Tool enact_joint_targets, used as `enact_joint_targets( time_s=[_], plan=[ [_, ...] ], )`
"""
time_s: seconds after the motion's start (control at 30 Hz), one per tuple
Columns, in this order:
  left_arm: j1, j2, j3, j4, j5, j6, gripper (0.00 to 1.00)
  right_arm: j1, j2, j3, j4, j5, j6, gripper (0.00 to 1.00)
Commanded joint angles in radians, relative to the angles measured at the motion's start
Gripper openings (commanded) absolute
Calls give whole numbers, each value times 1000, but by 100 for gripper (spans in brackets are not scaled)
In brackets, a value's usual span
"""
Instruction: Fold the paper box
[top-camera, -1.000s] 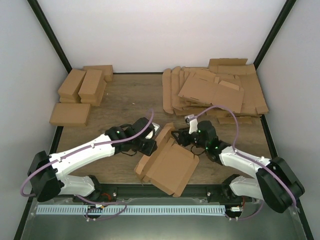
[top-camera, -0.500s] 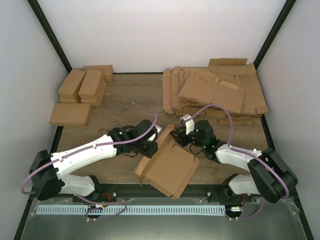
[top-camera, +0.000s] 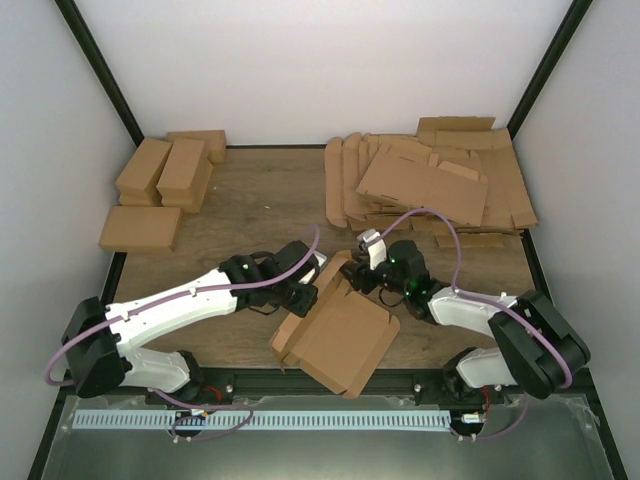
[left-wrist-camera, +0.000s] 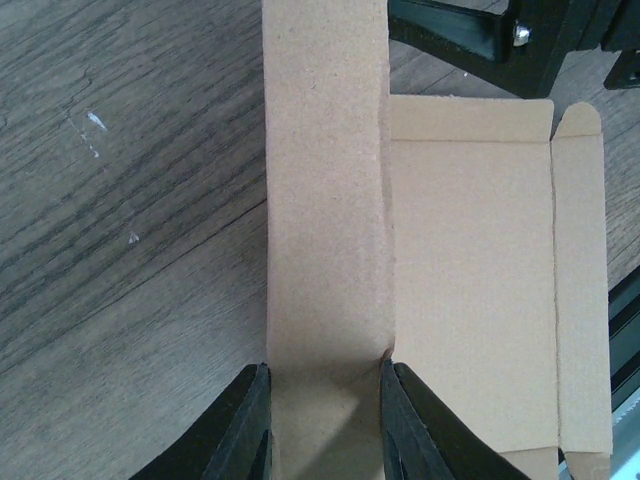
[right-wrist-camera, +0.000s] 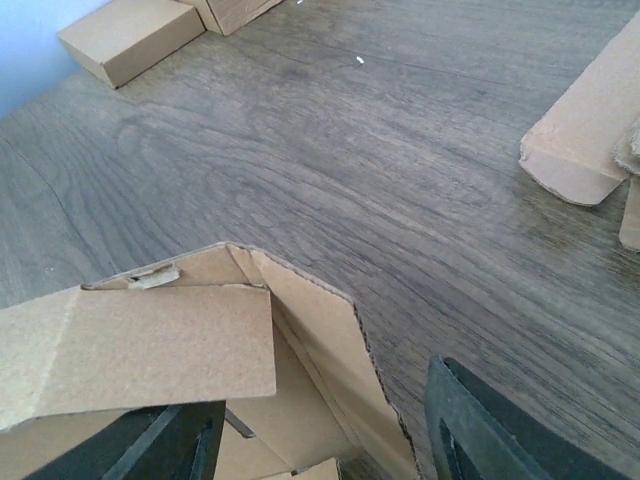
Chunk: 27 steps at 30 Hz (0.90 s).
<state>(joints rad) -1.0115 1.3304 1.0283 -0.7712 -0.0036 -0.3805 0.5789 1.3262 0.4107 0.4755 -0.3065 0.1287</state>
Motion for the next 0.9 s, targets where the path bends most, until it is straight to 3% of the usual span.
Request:
enact_joint_targets(
  time_s=[0.0,0.33,0.43,0.87],
  plan=[
    [-8,15,21,-11,-5,15,30,-24,28,11,78,-34,-44,53],
    [-7,25,30,-23,-46,-6,30,-27,-13,-15,75,-131,-36,5],
    [-7,25,27,-13,-57,-25,30,1,-60,-28,43,-91,-29,1],
    [-8,13,31,-12,-104,-63,29,148,-209,-53,-104,214,45,1]
  ],
)
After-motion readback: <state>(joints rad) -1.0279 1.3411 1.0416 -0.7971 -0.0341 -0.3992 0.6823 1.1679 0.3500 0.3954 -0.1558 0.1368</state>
